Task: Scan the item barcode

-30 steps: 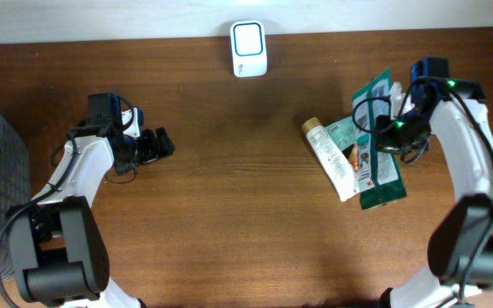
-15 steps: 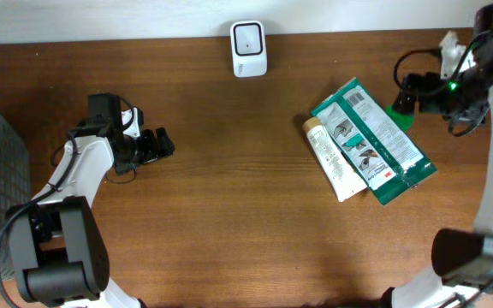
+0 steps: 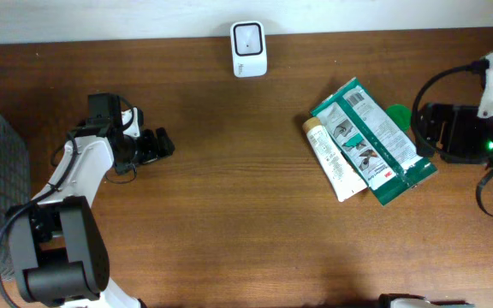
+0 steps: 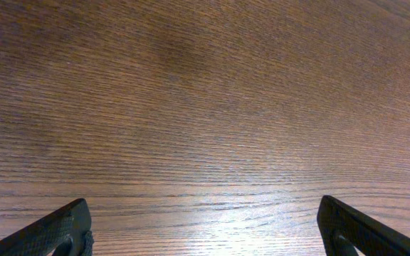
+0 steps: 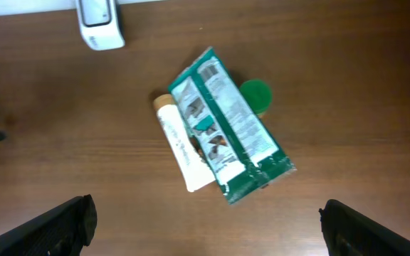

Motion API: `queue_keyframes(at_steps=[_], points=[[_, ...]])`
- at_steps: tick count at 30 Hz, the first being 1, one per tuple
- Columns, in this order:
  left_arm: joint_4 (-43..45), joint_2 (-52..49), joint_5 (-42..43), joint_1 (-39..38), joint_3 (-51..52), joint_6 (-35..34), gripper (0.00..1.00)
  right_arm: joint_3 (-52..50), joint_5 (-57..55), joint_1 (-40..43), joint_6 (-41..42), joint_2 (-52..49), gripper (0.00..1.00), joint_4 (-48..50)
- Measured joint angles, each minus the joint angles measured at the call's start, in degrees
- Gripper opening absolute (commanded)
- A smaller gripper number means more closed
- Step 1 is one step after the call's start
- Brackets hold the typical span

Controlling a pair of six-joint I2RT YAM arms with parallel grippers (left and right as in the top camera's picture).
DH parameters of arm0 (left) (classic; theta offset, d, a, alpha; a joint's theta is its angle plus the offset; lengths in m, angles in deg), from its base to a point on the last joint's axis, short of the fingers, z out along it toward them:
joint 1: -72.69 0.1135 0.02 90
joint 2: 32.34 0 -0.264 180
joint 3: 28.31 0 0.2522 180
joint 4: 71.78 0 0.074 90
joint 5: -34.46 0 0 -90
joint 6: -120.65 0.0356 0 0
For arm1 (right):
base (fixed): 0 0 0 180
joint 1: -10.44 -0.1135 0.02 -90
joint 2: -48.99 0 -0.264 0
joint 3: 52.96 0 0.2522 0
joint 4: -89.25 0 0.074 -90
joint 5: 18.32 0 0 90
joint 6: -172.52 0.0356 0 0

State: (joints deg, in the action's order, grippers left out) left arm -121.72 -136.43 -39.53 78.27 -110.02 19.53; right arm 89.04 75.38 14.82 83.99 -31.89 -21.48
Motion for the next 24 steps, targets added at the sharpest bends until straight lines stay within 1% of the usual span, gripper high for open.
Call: queue_keyframes(at_steps=[4, 5, 6, 8, 10, 11, 12, 13, 14, 15, 17, 18, 19, 24], points=[[-0.02, 0.0, 0.0, 0.0, 0.0, 0.0, 0.99, -1.25, -1.79, 0.0, -1.66, 5.22, 0.98, 0.0], [-0.04, 0.0, 0.0, 0.02, 0.0, 0.0, 0.99, -2.71, -2.19, 0.0, -1.99, 7.69, 0.98, 0.48], [0.02, 0.0, -0.02, 0.0, 0.0, 0.0, 0.99, -6.93, -2.69, 0.0, -2.21, 11.41, 0.98, 4.2], [0.09, 0.0, -0.02, 0.0, 0.0, 0.0, 0.99, -19.93, -3.96, 0.0, -2.54, 20.46, 0.98, 16.04], [0.04, 0.0, -0.04, 0.0, 0.0, 0.0, 0.99, -37.59, -4.83, 0.0, -3.3, 30.51, 0.98, 32.87], [0.02, 0.0, 0.0, 0.02, 0.0, 0.0, 0.99, -44.65, -4.9, 0.0, -3.41, 34.23, 0.98, 38.73], [-0.04, 0.0, 0.02, 0.0, 0.0, 0.0, 0.99, -52.11, -4.98, 0.0, -3.48, 37.92, 0.98, 46.64], [-0.07, 0.0, 0.02, 0.02, 0.0, 0.0, 0.99, -59.74, -4.98, 0.0, -3.56, 41.75, 0.98, 52.46], [0.02, 0.0, 0.02, 0.02, 0.0, 0.0, 0.99, -65.0, -5.03, -0.15, -3.63, 44.46, 0.98, 56.98], [-0.02, 0.0, -0.04, 0.0, 0.0, 0.0, 0.99, -73.77, -5.22, -0.87, -3.65, 49.27, 0.98, 63.67], [-0.07, 0.0, -0.02, 0.02, 0.0, 0.0, 0.99, -87.32, -5.22, -2.36, -3.65, 57.02, 0.99, 74.53], [0.07, 0.0, 0.02, 0.02, 0.0, 0.0, 0.99, -92.35, -5.18, -2.89, -3.69, 59.84, 0.99, 78.93], [0.09, 0.0, 0.0, 0.0, 0.0, 0.0, 0.99, -100.28, -5.2, -3.69, -3.63, 64.19, 0.98, 84.41], [0.02, 0.0, 0.0, 0.0, 0.0, 0.0, 0.99, -118.88, -5.2, -5.92, -3.67, 74.69, 0.98, 95.58]])
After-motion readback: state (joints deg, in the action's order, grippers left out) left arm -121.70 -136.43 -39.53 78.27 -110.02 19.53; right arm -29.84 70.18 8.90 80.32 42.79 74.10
